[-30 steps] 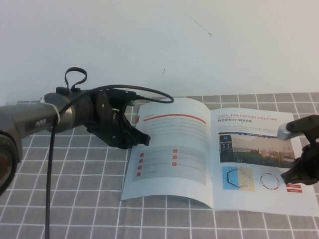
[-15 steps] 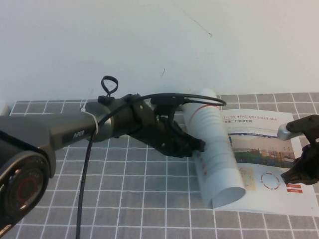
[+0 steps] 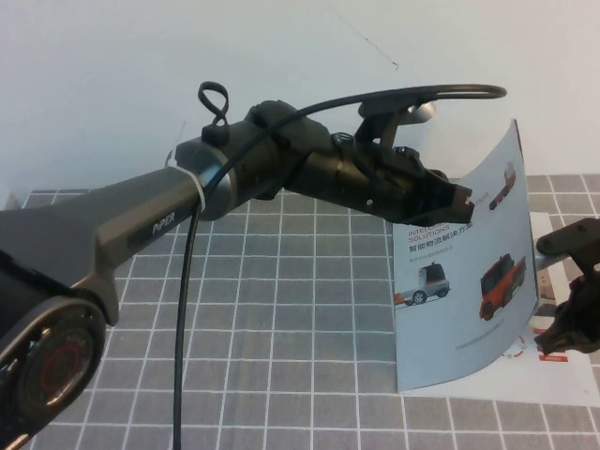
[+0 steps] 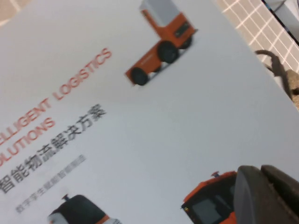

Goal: Close book
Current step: 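Close the open booklet and leave it lying on the table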

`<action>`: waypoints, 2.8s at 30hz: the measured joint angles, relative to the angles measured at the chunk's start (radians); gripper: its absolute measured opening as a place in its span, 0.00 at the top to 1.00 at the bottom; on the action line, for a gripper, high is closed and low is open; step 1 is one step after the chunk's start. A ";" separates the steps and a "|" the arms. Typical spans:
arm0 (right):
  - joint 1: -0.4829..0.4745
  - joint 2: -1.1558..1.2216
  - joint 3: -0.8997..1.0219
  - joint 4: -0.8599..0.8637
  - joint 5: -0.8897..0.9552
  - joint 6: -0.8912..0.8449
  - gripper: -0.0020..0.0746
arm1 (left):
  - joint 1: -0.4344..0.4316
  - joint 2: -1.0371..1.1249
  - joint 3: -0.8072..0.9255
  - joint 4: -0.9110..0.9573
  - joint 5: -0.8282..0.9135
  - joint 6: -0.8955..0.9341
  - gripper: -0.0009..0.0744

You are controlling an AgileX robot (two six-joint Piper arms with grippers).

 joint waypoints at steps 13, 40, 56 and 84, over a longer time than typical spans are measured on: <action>0.000 -0.299 -0.223 -0.200 0.291 0.145 0.98 | 0.002 -0.102 -0.044 0.380 0.045 -0.068 0.99; 0.002 0.004 -0.203 0.015 0.314 -0.010 0.98 | 0.010 -0.773 0.236 1.033 0.039 -0.349 0.99; 0.002 -0.827 -0.187 -0.240 0.500 0.116 0.98 | 0.010 -1.506 1.191 1.203 -0.531 -0.494 0.99; 0.002 -1.815 0.548 -0.186 0.295 0.251 0.98 | 0.010 -1.667 1.388 1.186 -0.670 -0.537 0.99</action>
